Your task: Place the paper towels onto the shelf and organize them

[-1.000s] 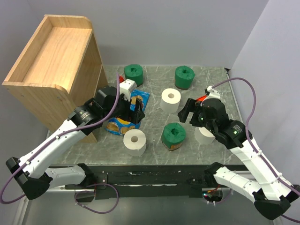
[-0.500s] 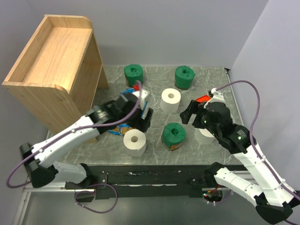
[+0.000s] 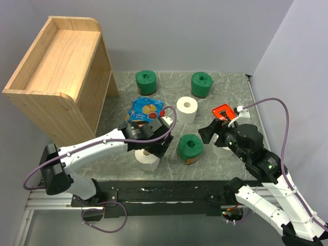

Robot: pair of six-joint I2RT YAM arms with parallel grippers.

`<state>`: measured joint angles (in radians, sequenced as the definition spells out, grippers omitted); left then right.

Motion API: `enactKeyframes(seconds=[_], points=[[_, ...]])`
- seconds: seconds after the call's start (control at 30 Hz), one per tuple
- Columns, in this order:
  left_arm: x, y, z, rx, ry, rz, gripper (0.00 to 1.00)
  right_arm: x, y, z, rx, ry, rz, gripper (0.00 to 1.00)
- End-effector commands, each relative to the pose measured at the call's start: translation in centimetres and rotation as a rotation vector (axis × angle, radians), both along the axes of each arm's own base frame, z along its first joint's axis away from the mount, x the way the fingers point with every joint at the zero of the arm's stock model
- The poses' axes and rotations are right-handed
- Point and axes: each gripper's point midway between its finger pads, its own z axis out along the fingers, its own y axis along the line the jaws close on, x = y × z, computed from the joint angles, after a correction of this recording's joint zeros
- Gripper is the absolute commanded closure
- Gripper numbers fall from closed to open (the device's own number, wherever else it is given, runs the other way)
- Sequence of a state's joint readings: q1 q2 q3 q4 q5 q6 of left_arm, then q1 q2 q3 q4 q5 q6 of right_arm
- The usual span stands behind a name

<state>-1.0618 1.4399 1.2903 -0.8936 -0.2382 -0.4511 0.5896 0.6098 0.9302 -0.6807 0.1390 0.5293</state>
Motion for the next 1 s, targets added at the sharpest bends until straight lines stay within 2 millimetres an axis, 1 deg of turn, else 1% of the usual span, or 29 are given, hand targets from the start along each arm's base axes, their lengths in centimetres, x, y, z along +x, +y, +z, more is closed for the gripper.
enactKeyframes(seconds=[0.0, 0.03, 0.27, 0.5, 0.6, 0.63, 0.7, 0.77, 0.8, 0.87, 0.9, 0.97], points=[[0.1, -0.6, -1.3, -0.003, 0.009, 0.012, 0.21, 0.1, 0.3, 1.0, 0.015, -0.049, 0.019, 0.00], [0.2, -0.8, -1.6, -0.005, 0.009, 0.012, 0.23, 0.1, 0.2, 0.9, 0.008, -0.046, 0.015, 0.01], [-0.5, -0.7, -4.2, 0.024, 0.065, 0.015, 0.27, 0.3, 0.0, 0.9, -0.005, -0.052, 0.008, 0.00], [-0.4, -0.6, -5.8, 0.049, 0.075, 0.037, 0.27, 0.4, 0.1, 0.5, -0.015, -0.052, 0.011, 0.00], [-0.3, -0.7, -6.5, 0.059, 0.080, 0.040, 0.30, 0.4, 0.0, 0.5, -0.021, -0.053, 0.010, 0.00], [-0.4, -0.6, -6.7, 0.063, 0.083, 0.041, 0.32, 0.4, 0.0, 0.5, -0.021, -0.054, 0.008, 0.01], [-0.4, -0.6, -6.8, 0.062, 0.084, 0.044, 0.38, 0.5, -0.2, 0.5, -0.024, -0.054, 0.001, 0.01], [-0.4, -0.5, -6.8, 0.064, 0.083, 0.047, 0.41, 0.5, -0.3, 0.4, -0.028, -0.053, -0.003, 0.01], [-0.4, -0.5, -6.7, 0.061, 0.080, 0.047, 0.45, 0.4, -0.2, 0.4, -0.026, -0.052, 0.000, 0.01], [-0.2, -0.4, -6.4, 0.061, 0.070, 0.053, 0.49, 0.4, -0.3, 0.3, -0.028, -0.051, -0.003, 0.00], [-0.1, -0.3, -6.0, 0.057, 0.063, 0.059, 0.54, 0.4, -0.3, 0.3, -0.028, -0.051, -0.003, 0.01], [0.2, -0.3, -5.2, 0.055, 0.045, 0.069, 0.57, 0.4, -0.3, 0.3, -0.029, -0.050, -0.005, 0.01]])
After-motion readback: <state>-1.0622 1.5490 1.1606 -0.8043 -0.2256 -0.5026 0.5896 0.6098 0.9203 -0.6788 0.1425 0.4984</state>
